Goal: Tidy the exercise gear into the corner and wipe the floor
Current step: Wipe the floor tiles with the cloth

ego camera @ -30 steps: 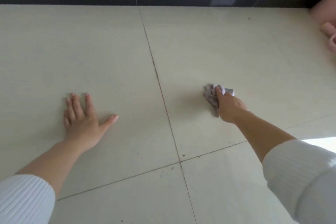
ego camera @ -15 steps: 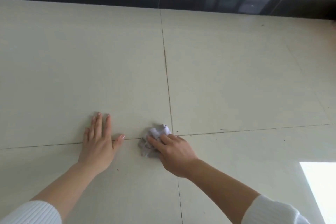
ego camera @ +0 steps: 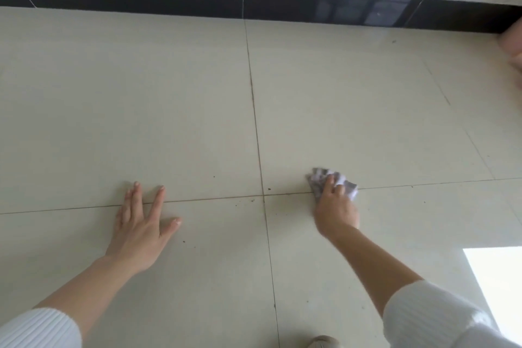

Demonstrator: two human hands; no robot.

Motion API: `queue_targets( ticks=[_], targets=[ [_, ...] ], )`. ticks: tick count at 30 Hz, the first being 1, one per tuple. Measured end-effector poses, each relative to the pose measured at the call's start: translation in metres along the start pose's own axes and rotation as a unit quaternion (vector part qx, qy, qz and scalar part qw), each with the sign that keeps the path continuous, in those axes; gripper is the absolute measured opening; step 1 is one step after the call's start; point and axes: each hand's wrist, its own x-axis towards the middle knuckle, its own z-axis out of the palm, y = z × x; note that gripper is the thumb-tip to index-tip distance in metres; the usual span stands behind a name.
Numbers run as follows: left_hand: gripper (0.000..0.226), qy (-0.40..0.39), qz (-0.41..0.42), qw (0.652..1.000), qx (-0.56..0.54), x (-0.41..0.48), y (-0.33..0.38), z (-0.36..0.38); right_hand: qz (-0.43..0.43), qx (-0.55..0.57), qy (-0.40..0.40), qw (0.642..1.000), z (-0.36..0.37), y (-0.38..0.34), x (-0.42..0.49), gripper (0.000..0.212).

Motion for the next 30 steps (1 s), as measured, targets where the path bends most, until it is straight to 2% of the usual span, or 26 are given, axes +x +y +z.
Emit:
queue_targets(
  ticks=[3, 5, 7, 9, 11, 13, 14, 16, 18, 19, 20, 22, 26, 28, 30],
  targets=[
    [0.08, -0.008, -0.008, 1.0, 0.0, -0.003, 0.0, 0.0, -0.177, -0.028, 0.024, 0.984, 0.017, -0.04, -0.047, 0.076],
    [0.081, -0.023, 0.001, 1.0, 0.018, -0.006, 0.001, -0.001, -0.283, -0.039, -0.001, 0.958, 0.027, -0.06, -0.08, 0.078],
    [0.083, -0.036, 0.003, 0.999, 0.026, -0.012, -0.003, -0.003, -0.401, -0.04, -0.041, 0.914, 0.035, -0.07, -0.101, 0.079],
    [0.084, -0.032, -0.01, 0.999, 0.016, -0.019, -0.01, -0.001, -0.518, -0.094, -0.052, 0.849, 0.04, -0.07, -0.105, 0.077],
    [0.085, -0.014, -0.027, 1.0, -0.002, -0.027, -0.015, 0.004, -0.576, -0.097, -0.038, 0.811, 0.042, -0.063, -0.089, 0.073],
    [0.086, 0.003, -0.033, 0.999, -0.023, -0.031, -0.018, 0.008, -0.568, -0.091, -0.011, 0.818, 0.036, -0.055, -0.063, 0.071],
    [0.087, 0.005, -0.029, 0.999, -0.03, -0.031, -0.02, 0.008, -0.528, -0.09, 0.009, 0.844, 0.032, -0.049, -0.049, 0.07],
    [0.09, 0.006, -0.014, 0.999, -0.035, -0.028, -0.024, 0.005, -0.378, -0.061, 0.067, 0.921, 0.022, -0.038, -0.022, 0.063],
    [0.09, 0.007, -0.002, 0.999, -0.032, -0.026, -0.027, 0.001, -0.155, 0.014, 0.08, 0.985, 0.003, -0.029, 0.0, 0.056],
    [0.089, 0.007, 0.002, 1.0, -0.029, -0.026, -0.028, 0.0, -0.055, 0.045, 0.068, 0.995, -0.006, -0.029, 0.01, 0.055],
    [0.087, 0.006, 0.006, 1.0, -0.026, -0.027, -0.029, 0.0, -0.003, 0.055, 0.056, 0.997, -0.013, -0.032, 0.016, 0.054],
    [0.083, -0.004, 0.014, 1.0, -0.027, -0.029, -0.032, -0.002, -0.027, 0.018, 0.059, 0.998, -0.019, -0.052, 0.015, 0.051],
    [0.075, -0.021, 0.014, 0.999, -0.03, -0.039, -0.05, -0.006, -0.237, 0.029, 0.062, 0.969, 0.004, -0.128, -0.017, 0.054],
    [0.073, 0.006, -0.024, 0.999, -0.038, -0.041, -0.064, -0.004, -0.35, 0.027, 0.053, 0.935, 0.024, -0.162, -0.044, 0.057],
    [0.074, 0.044, -0.068, 0.996, -0.04, -0.037, -0.076, -0.001, -0.49, -0.01, 0.035, 0.871, 0.038, -0.179, -0.069, 0.06]
  ],
)
